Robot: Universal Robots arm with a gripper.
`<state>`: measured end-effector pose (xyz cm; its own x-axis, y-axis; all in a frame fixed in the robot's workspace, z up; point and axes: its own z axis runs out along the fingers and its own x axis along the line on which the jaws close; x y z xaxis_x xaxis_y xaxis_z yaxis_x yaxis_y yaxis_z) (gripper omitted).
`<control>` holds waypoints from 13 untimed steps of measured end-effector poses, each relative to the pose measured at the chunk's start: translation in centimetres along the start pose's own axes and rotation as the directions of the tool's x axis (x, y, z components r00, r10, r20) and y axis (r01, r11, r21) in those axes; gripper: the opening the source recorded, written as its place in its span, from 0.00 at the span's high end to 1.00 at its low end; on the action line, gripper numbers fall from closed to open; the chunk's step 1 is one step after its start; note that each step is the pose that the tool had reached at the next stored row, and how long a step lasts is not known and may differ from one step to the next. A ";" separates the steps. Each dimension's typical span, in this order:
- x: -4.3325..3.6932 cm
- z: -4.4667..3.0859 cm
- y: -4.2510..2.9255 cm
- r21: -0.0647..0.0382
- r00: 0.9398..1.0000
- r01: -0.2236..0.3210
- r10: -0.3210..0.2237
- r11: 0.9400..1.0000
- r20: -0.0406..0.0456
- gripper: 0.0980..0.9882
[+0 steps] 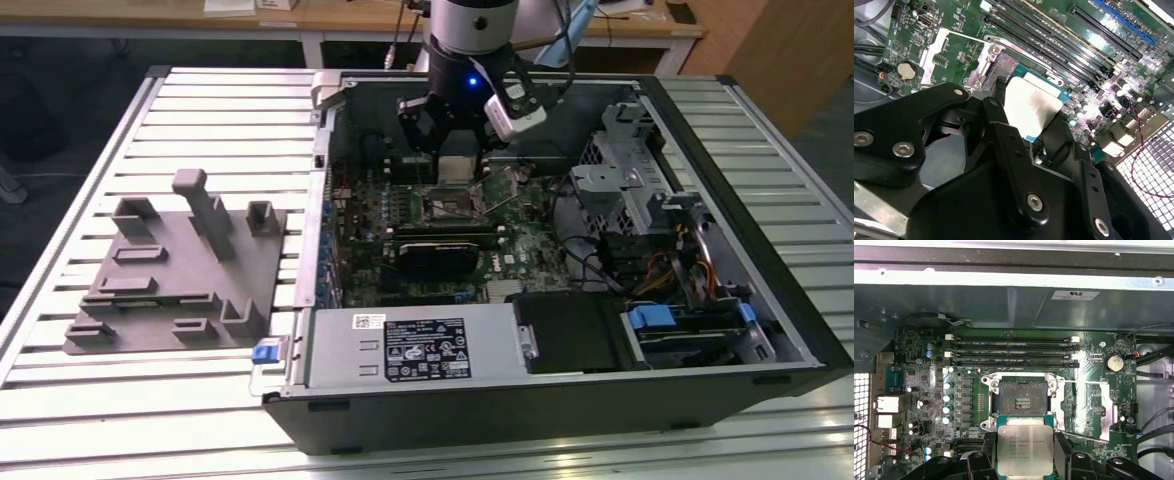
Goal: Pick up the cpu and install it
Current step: 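Place the cpu into insertion slot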
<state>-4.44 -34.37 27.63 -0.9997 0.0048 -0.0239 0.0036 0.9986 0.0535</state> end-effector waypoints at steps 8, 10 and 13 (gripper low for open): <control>0.00 0.02 0.00 0.001 0.999 -0.042 0.042 0.999 0.002 0.50; 0.00 0.03 0.00 0.002 0.997 -0.078 0.078 0.997 0.004 0.50; 0.00 0.04 0.00 0.003 0.991 -0.132 0.132 0.991 0.007 0.50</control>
<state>-4.44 -34.37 27.59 -0.9903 0.1369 -0.0240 0.1354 0.9893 0.0535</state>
